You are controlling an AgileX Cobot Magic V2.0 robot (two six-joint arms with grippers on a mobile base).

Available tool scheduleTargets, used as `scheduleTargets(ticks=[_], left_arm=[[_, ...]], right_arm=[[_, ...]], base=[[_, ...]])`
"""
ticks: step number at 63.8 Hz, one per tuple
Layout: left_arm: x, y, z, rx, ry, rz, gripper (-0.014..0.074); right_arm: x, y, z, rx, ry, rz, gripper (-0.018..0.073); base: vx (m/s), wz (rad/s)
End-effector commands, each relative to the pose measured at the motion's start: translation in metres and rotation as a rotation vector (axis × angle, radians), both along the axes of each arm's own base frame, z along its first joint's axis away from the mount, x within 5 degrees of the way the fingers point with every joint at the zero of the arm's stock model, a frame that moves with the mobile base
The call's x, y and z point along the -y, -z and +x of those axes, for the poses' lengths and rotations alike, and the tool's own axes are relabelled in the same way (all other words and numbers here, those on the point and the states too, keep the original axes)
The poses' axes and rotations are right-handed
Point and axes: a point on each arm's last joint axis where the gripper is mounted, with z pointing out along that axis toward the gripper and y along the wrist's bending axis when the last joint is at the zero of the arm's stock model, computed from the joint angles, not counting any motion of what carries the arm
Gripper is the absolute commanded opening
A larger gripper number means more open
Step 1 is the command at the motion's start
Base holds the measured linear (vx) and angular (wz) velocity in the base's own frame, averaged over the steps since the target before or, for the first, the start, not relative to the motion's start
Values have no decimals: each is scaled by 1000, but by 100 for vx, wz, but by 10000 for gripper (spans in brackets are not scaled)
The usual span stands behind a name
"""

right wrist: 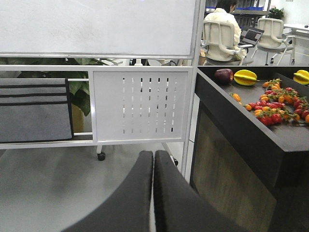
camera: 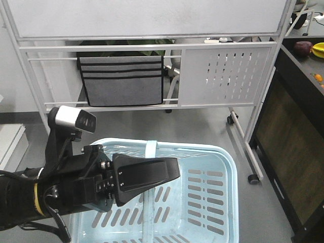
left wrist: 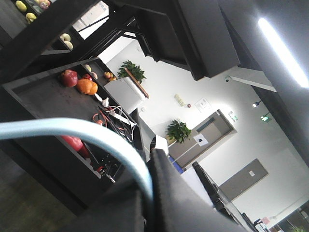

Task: Place coke in basket with both arms
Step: 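Drive the base around while holding the basket in the left gripper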

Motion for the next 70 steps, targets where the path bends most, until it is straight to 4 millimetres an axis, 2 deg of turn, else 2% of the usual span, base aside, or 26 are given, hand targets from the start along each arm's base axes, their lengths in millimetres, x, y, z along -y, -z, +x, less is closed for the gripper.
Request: scheduleTargets(ticks=[1, 39, 70], left_arm=[[-5, -33, -13, 92, 107, -236, -6], [-5, -33, -13, 92, 107, -236, -6], [-5, -33, -13, 92, 107, -236, -6]], right_arm=[[-1, -4, -1, 75, -14, -29, -5], [-1, -4, -1, 75, -14, -29, -5], [-1, -4, -1, 75, -14, -29, -5]], base=[[30, -4], [29, 6], [25, 52]])
